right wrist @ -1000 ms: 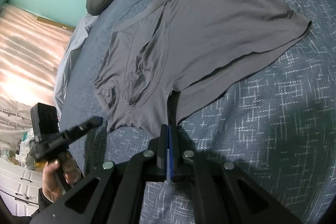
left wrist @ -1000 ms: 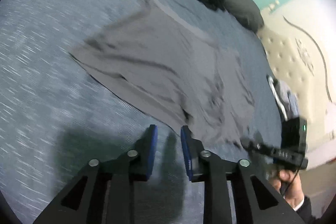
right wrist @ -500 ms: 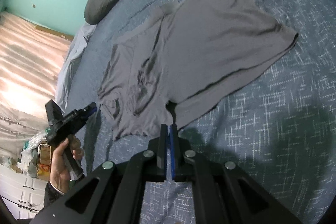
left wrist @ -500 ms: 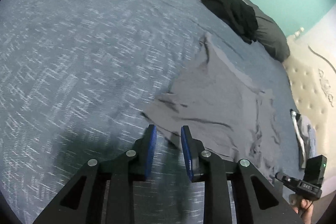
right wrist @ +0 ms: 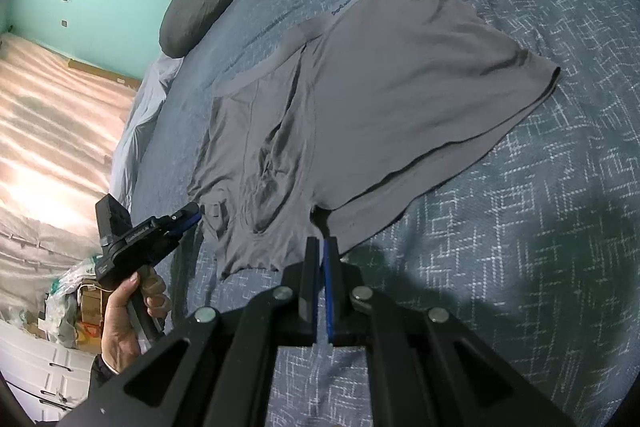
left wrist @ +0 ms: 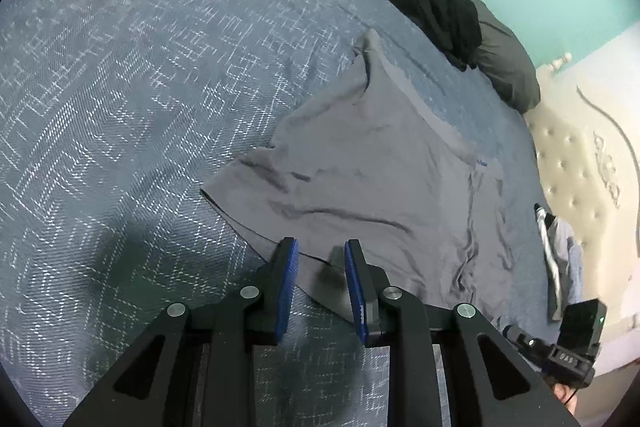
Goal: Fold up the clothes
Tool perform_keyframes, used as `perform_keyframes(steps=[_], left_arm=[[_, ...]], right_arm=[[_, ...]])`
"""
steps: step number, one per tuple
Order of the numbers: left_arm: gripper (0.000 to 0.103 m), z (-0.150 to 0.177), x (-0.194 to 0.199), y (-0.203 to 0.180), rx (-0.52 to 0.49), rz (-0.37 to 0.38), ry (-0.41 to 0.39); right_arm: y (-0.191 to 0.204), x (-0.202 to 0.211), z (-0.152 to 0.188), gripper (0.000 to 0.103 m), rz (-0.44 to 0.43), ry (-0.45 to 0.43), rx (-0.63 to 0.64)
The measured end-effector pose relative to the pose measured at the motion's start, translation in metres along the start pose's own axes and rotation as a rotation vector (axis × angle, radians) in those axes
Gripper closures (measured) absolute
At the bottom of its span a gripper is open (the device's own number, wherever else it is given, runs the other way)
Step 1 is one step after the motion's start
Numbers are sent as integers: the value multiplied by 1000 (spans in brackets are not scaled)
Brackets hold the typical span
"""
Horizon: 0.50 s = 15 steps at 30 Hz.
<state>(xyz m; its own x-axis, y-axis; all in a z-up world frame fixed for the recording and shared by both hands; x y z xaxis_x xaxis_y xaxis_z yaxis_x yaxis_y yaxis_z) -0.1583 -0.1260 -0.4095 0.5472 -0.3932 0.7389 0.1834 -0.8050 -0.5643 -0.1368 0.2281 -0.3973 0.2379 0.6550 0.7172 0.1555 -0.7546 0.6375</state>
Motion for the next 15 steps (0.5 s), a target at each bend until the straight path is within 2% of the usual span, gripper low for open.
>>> perform_keyframes(steps=[2, 3, 4, 6, 15], left_arm=[[78, -1, -1, 1, 10, 5, 1], [82, -1, -2, 2, 16, 7, 2], [90, -2, -3, 2, 21, 9, 3], [95, -2, -4, 1, 21, 11, 3], [100, -7, -6, -5, 8, 21, -10]], right_arm=[[0, 0, 0, 100, -1, 1, 0], [0, 0, 0, 100, -1, 2, 0], [0, 0, 0, 100, -1, 2, 0], [-1, 0, 0, 100, -1, 1, -1], [-2, 0, 0, 100, 2, 2, -3]])
Point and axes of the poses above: each gripper's, at about its wrist camera, not at the fingertips, and x roughly against the way its jaws point, y to its left, z to its underside, the point moved 6 cm from there along -x, roughly the way its jaws point, and after that the axes turned 2 degrees about z, right-handed, at the moved point
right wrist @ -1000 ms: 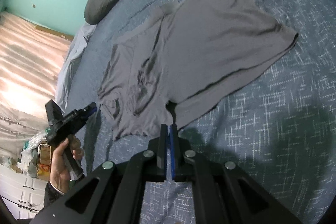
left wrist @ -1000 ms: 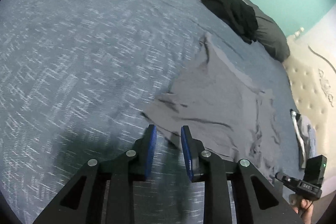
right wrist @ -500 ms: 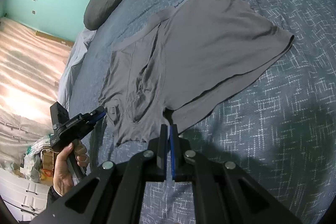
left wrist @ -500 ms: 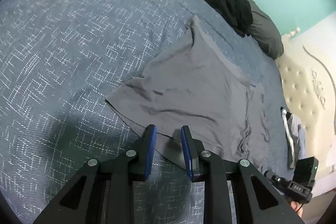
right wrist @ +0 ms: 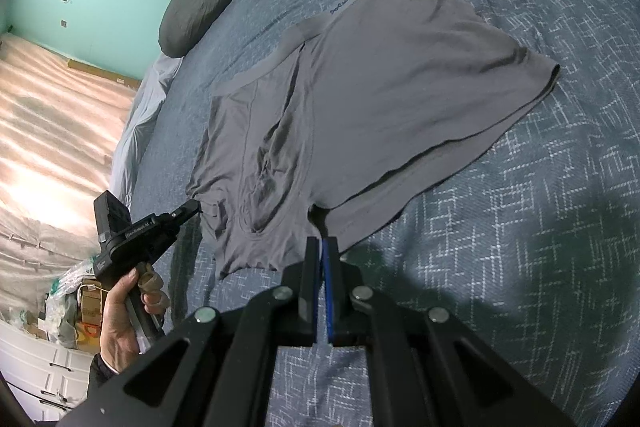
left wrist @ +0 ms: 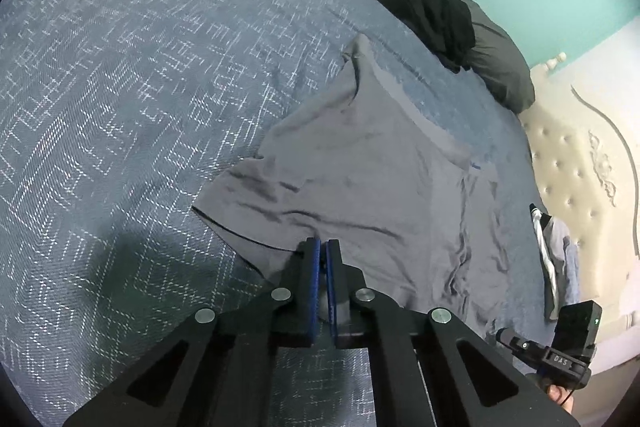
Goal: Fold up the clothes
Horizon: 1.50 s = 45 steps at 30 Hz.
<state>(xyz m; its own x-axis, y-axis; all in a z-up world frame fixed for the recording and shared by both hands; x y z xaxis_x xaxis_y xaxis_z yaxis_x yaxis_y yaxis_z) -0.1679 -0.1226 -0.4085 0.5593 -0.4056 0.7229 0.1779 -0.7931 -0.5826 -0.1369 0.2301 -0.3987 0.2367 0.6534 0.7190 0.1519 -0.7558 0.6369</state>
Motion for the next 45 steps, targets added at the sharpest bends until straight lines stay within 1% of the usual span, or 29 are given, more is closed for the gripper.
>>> perform_keyframes(steps=[2, 6, 10, 18, 24, 29, 33, 36, 39, 43, 44, 45], left_arm=[[100, -3, -1, -1, 1, 4, -3], [100, 0, 10, 1, 0, 9, -9], [100, -1, 13, 6, 7, 1, -15], [100, -1, 9, 15, -4, -45, -16], [100, -1, 2, 15, -18, -63, -3], [100, -1, 4, 17, -18, -63, -5], [100, 8, 6, 10, -39, -52, 20], [100, 10, 11, 10, -30, -42, 14], [97, 9, 19, 15, -8, -33, 2], [96, 2, 33, 24, -6, -62, -41], [95, 0, 35, 27, -8, -73, -51], [90, -2, 38, 29, -9, -84, -62]], right_arm=[[-1, 0, 0, 100, 0, -1, -4], [0, -1, 0, 100, -1, -1, -2], [1, -2, 0, 100, -4, 1, -1], [1, -1, 0, 100, -4, 2, -2], [2, -1, 2, 100, -8, 6, 0], [1, -1, 1, 100, -11, 6, -5], [2, -1, 1, 100, -14, 8, -6], [3, -1, -1, 100, -21, 3, -8], [13, -1, -6, 100, -38, -7, 7], [39, -10, -9, 100, -46, 2, 64], [46, -14, -9, 100, -46, 7, 81], [53, -18, -8, 99, -46, 13, 96]])
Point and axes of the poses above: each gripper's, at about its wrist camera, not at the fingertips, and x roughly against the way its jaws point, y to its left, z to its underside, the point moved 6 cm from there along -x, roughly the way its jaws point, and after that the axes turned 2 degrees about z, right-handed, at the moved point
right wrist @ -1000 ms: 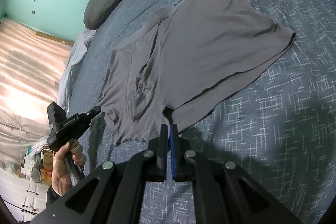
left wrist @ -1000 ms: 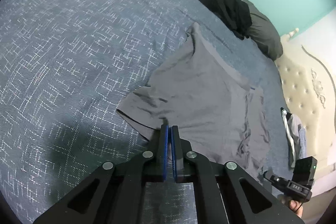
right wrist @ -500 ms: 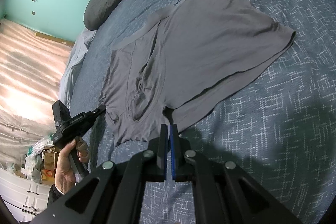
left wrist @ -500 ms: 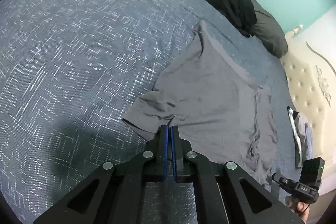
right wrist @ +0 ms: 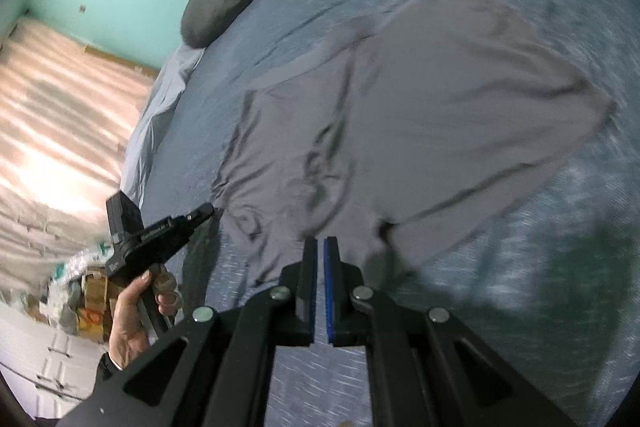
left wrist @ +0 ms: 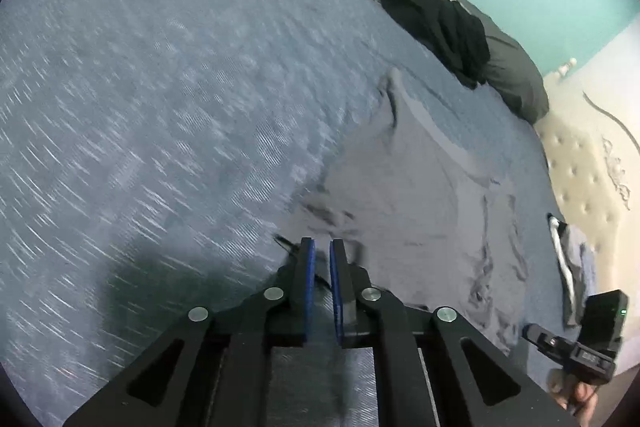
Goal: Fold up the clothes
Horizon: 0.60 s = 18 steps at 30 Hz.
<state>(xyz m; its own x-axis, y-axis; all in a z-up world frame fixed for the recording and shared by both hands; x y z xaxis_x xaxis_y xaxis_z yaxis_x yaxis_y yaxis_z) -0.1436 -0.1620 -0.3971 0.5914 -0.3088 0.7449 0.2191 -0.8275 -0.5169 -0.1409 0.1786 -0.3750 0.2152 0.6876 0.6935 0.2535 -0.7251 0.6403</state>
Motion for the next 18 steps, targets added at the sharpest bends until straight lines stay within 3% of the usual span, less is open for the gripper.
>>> perform_keyframes(steps=[2, 4, 5, 18], left_arm=[[81, -5, 5, 5, -3, -22, -21], [80, -8, 7, 11, -10, -46, -36], [80, -8, 7, 12, -11, -48, -36], [81, -18, -12, 5, -16, -8, -16]], right_arm=[[17, -8, -1, 95, 2, 5, 40], [33, -16, -2, 74, 0, 10, 74], [41, -21, -2, 72, -7, 10, 87], [89, -94, 17, 72, 89, 97, 283]])
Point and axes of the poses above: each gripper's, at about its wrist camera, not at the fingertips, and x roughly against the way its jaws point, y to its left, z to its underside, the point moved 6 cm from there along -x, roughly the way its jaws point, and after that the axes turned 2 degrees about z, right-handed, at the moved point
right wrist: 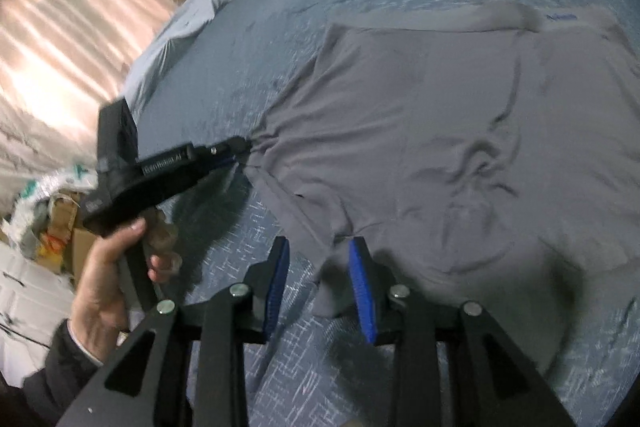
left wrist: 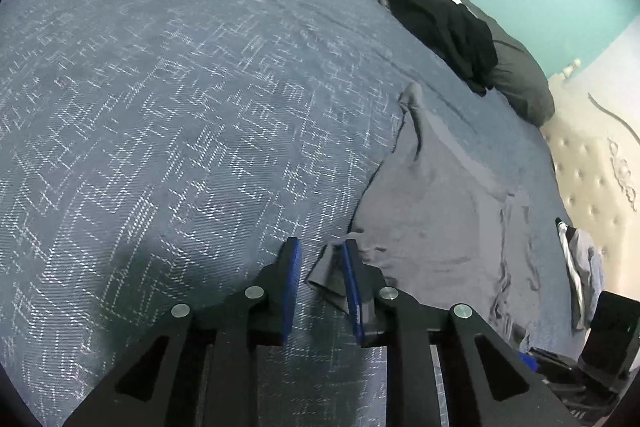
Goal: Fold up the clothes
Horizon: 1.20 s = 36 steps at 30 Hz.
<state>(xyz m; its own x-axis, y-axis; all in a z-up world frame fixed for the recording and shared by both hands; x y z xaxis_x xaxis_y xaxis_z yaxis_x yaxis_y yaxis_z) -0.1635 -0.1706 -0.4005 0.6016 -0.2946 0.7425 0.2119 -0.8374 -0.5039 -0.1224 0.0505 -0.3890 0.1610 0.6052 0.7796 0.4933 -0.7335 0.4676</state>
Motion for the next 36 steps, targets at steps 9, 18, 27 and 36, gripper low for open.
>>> perform_keyframes(steps=[9, 18, 27, 36], left_arm=[[100, -1, -2, 2, 14, 18, 10], [101, -5, 12, 11, 53, 43, -17], [101, -4, 10, 24, 121, 66, -12], [101, -7, 5, 24, 109, 50, -17]], right_arm=[[3, -20, 2, 92, 79, 17, 74], [0, -8, 1, 103, 18, -7, 47], [-6, -1, 0, 103, 0, -15, 11], [-16, -6, -3, 98, 73, -12, -14]])
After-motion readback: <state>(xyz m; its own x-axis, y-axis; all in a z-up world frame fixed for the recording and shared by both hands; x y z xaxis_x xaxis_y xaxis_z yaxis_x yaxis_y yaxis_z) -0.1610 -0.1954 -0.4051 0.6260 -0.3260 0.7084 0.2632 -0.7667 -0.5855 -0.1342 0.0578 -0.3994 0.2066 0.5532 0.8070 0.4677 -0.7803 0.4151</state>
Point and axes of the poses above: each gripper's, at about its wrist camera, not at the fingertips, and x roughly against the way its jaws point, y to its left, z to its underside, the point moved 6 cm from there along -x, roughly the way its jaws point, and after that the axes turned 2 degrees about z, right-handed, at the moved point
